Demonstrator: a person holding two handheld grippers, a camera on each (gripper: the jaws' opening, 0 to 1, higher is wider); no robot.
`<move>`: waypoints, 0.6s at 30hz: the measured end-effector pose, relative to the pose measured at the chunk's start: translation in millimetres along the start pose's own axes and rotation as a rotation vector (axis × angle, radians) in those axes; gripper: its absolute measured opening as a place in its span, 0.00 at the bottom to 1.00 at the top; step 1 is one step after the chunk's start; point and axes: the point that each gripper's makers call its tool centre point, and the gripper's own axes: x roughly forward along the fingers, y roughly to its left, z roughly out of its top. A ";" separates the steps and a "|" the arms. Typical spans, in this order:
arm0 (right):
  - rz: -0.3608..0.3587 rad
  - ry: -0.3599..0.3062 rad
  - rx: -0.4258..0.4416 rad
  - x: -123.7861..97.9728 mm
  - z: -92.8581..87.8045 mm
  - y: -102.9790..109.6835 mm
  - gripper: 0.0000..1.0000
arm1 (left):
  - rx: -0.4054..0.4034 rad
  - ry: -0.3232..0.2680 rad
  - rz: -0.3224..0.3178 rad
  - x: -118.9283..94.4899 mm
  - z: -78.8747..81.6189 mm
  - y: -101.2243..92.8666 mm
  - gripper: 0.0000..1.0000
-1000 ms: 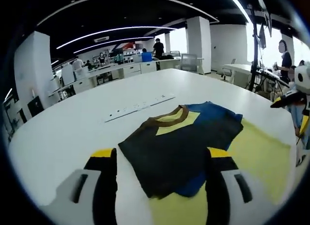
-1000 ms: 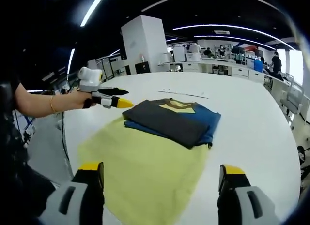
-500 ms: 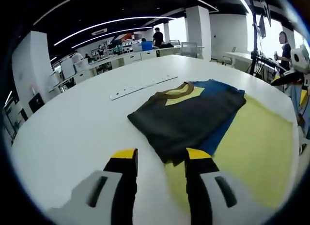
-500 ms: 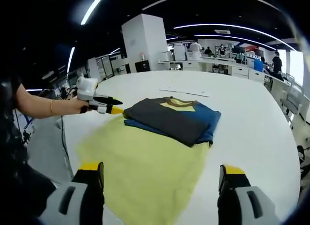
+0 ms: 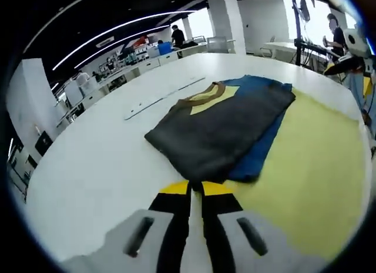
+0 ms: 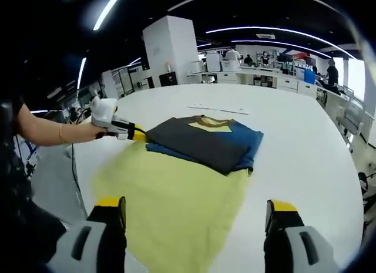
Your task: Fold the garment on the visible template until the final outline fits inside the template.
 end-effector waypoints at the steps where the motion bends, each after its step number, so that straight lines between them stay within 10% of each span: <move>1: -0.001 0.000 0.002 0.1 0.0 -0.2 0.99 | 0.005 -0.001 -0.004 -0.5 0.2 -1.3 0.01; 12: 0.017 0.010 0.003 3.1 0.2 7.0 0.99 | 0.017 0.009 0.020 -6.9 -10.0 1.6 0.00; 18: 0.026 0.000 -0.014 -0.3 5.6 10.0 0.99 | -0.067 -0.031 0.019 -20.7 -8.7 2.8 0.23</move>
